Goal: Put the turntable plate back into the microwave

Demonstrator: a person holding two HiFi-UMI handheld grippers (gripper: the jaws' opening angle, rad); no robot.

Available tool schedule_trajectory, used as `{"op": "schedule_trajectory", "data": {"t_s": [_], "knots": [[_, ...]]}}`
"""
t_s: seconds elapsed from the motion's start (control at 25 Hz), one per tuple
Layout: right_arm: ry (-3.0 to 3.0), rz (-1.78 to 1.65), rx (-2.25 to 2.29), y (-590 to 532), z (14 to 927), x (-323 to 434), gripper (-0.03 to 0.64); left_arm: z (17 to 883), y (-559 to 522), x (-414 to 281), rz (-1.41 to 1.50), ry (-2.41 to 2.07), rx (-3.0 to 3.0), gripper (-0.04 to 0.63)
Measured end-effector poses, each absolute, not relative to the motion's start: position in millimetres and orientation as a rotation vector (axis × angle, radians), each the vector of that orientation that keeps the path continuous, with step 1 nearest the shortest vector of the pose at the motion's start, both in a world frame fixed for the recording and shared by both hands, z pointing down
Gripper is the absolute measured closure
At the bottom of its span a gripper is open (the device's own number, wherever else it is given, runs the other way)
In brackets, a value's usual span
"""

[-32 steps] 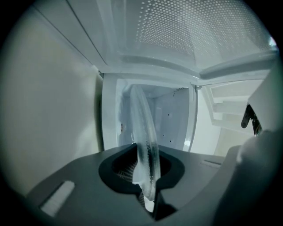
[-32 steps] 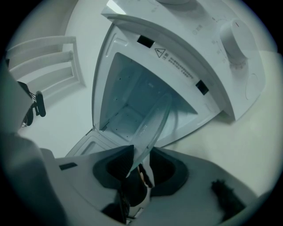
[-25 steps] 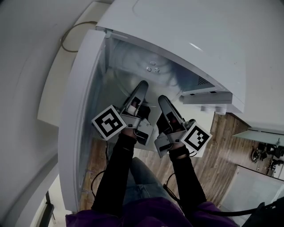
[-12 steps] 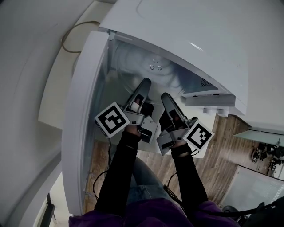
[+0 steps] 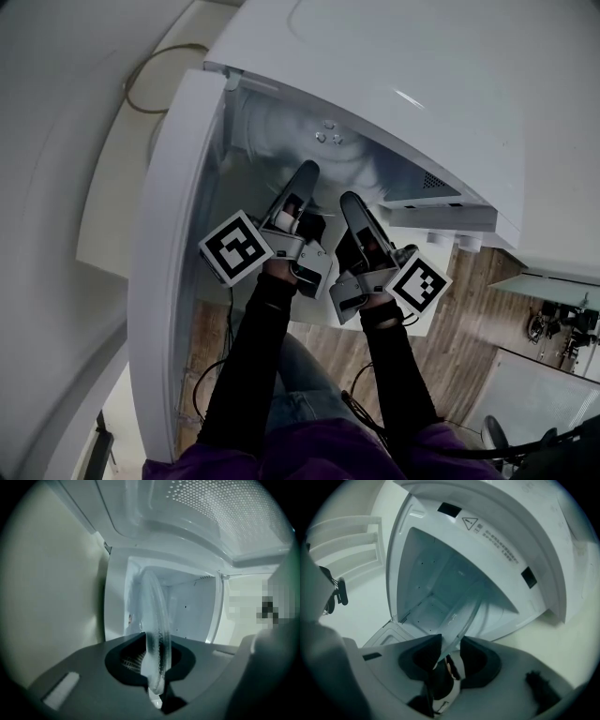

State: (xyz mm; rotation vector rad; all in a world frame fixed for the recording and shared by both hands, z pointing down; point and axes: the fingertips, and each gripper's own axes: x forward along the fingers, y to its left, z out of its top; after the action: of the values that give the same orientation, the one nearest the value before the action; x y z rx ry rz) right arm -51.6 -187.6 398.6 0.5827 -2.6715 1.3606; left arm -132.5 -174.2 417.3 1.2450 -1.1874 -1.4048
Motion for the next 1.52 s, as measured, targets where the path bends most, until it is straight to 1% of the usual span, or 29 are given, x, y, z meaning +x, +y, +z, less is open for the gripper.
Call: {"op": "schedule_trajectory", "data": {"t_s": [0.44,0.56,1.04,1.52], "knots": [[-2.661,1.373,0.604,-190,404,-49,0.497,422,-175,-133,-1.421,-1.174,1.233,0.558],[-2.658,1.349,0.608,-190,407,-46,0.488,426,-176,-132,-1.422,-1.175,1.228,0.558],[-2.644,1.366,0.535,-186,414,-43,0.485,435,-184,-134,-1.417,-1.154,1.212,0.558],[-2.626,1.391,0.537,-183,412,-49,0.491,430,-189,-136,-1.335,-1.207,1.214,0.558]]}}
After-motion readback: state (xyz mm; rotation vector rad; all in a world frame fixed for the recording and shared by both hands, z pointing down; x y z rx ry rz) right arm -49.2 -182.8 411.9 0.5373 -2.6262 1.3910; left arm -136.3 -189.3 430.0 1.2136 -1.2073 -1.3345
